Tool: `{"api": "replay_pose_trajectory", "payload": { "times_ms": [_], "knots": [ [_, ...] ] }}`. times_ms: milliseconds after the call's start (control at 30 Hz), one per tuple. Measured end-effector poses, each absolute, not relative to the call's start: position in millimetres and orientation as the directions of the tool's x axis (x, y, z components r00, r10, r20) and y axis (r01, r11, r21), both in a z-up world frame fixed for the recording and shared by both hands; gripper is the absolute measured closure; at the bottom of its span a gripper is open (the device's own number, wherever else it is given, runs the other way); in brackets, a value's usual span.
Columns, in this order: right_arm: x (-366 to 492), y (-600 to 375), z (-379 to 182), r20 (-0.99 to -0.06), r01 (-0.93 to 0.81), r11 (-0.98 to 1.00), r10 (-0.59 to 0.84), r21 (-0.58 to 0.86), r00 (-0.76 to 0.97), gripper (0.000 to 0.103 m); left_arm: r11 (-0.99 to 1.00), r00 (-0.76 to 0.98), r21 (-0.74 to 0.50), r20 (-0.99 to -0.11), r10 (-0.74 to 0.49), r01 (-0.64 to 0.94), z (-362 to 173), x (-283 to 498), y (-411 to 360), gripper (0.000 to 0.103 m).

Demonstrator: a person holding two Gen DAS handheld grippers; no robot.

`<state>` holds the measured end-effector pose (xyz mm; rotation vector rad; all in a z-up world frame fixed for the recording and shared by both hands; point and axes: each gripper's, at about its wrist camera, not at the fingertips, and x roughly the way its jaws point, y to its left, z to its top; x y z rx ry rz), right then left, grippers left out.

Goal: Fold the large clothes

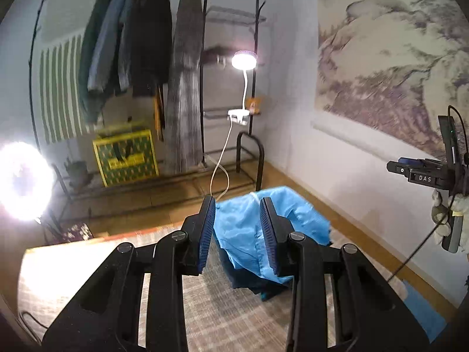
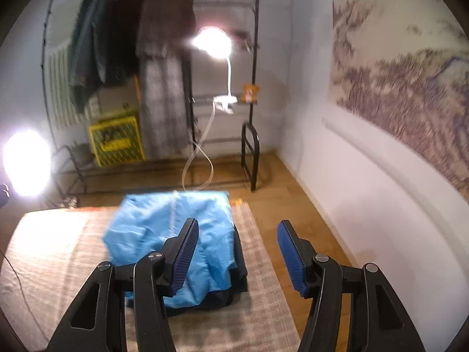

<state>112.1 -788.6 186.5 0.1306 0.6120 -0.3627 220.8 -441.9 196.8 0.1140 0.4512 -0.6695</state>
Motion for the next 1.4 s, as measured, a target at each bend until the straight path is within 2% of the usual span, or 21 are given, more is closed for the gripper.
{"api": "replay_pose_trajectory", "payload": {
  "times_ms": [233,533,633,833,933,967,1033,1100,1200,1233,1300,1333,1400],
  "knots": [
    [34,-734,263,-0.500,0.319,0.948,-0.270,0.015,0.823,0.043,0.775,0.720,-0.016,-0.356,-0.595,0.632,263,136,-390,0.070],
    [-48,-680,304,-0.447,0.284,0.958,-0.241,0.031,0.861,0.041,0.764,0.731,0.012,-0.301,-0.613,0.645,307,47,-333,0.068],
    [-68,-665,308,-0.437,0.270,0.962,-0.232,0.027,0.869,0.041,0.761,0.733,0.028,-0.294,-0.613,0.648,309,22,-321,0.058],
    [-105,-638,308,-0.430,0.248,0.968,-0.208,0.038,0.879,0.040,0.748,0.720,0.037,-0.307,-0.622,0.662,298,-18,-304,0.056],
    [-120,-623,301,-0.439,0.234,0.971,-0.195,0.037,0.877,0.037,0.742,0.707,0.020,-0.323,-0.629,0.670,286,-32,-297,0.047],
    [-124,-620,298,-0.441,0.231,0.972,-0.191,0.038,0.877,0.037,0.740,0.704,0.019,-0.327,-0.631,0.673,282,-36,-295,0.047],
    [-135,-610,293,-0.441,0.222,0.974,-0.181,0.042,0.879,0.034,0.743,0.706,0.024,-0.331,-0.625,0.669,275,-47,-289,0.047],
    [-143,-602,289,-0.438,0.222,0.974,-0.184,0.038,0.880,0.027,0.744,0.705,0.021,-0.339,-0.623,0.668,268,-54,-284,0.045],
    [-153,-591,283,-0.433,0.237,0.971,-0.210,0.009,0.877,0.016,0.745,0.697,-0.002,-0.350,-0.625,0.667,258,-63,-276,0.026],
    [-157,-587,280,-0.430,0.244,0.970,-0.220,0.002,0.876,0.013,0.746,0.698,-0.005,-0.347,-0.626,0.666,254,-66,-272,0.022],
    [-162,-582,275,-0.427,0.251,0.968,-0.228,-0.004,0.875,0.002,0.746,0.700,-0.004,-0.343,-0.626,0.666,248,-72,-268,0.015],
    [-165,-579,272,-0.423,0.260,0.966,-0.239,-0.010,0.874,0.000,0.744,0.698,-0.004,-0.343,-0.629,0.668,245,-74,-266,0.008],
    [-167,-577,268,-0.422,0.267,0.964,-0.249,-0.018,0.872,0.000,0.744,0.700,0.001,-0.342,-0.628,0.668,240,-78,-263,0.001]
  ]
}}
